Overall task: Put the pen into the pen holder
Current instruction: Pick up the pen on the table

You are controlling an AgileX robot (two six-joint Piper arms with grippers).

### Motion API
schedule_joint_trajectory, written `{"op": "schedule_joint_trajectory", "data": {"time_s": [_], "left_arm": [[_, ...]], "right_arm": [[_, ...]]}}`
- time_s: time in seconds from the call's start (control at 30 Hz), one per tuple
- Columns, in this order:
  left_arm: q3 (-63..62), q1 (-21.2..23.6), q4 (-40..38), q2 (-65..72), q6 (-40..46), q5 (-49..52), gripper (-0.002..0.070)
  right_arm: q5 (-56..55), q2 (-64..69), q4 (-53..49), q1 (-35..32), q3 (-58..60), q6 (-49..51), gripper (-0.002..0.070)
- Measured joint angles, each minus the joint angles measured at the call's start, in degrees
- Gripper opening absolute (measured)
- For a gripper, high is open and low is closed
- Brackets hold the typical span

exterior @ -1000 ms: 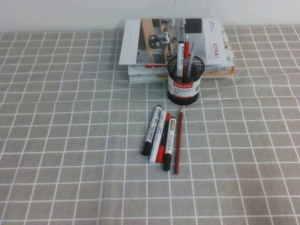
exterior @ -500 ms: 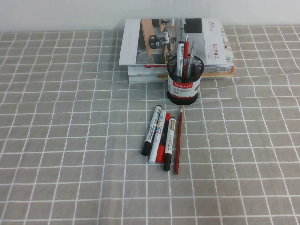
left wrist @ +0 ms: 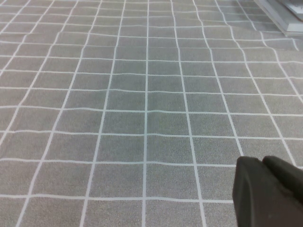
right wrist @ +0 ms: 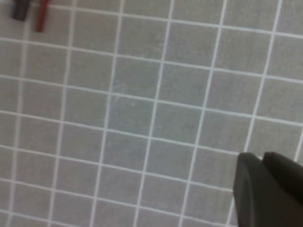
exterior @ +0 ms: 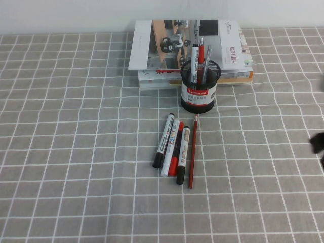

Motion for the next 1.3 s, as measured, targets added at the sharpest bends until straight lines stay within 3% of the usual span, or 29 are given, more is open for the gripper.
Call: {"op": "schedule_joint_trajectory", "data": {"time_s": [0.1, 0.27, 0.6, 1.03, 1.17, 1.3], "left_arm": [[0.0, 0.0, 0.0, 0.0, 0.0, 0.0, -0.0003], [0.0, 0.0, 0.0, 0.0, 0.0, 0.0, -0.0003], [0.0, 0.0, 0.0, 0.0, 0.0, 0.0, -0.0003], [0.0, 0.0, 0.0, 0.0, 0.0, 0.0, -0.0003], [0.0, 0.0, 0.0, 0.0, 0.0, 0.0, -0.0003], [0.0, 0.0, 0.0, 0.0, 0.0, 0.0, -0.0003]], "right_arm": [[1.0, 6.9, -6.0, 7.0, -5.8, 4.3, -0.0013], [1.0, 19.1, -7.9, 13.2, -16.4, 5.6, -0.0012], [1.0, 36.0, 5.1, 14.3, -31.8, 4.8, -0.0013], [1.0, 50.1, -6.8, 21.7, -47.7, 4.3, -0.0008], [1.0, 53.4, -5.5, 21.8, -48.1, 4.6, 0.0085], [1.0, 56.0, -4.8, 21.8, -48.2, 7.5, 0.0257]]}}
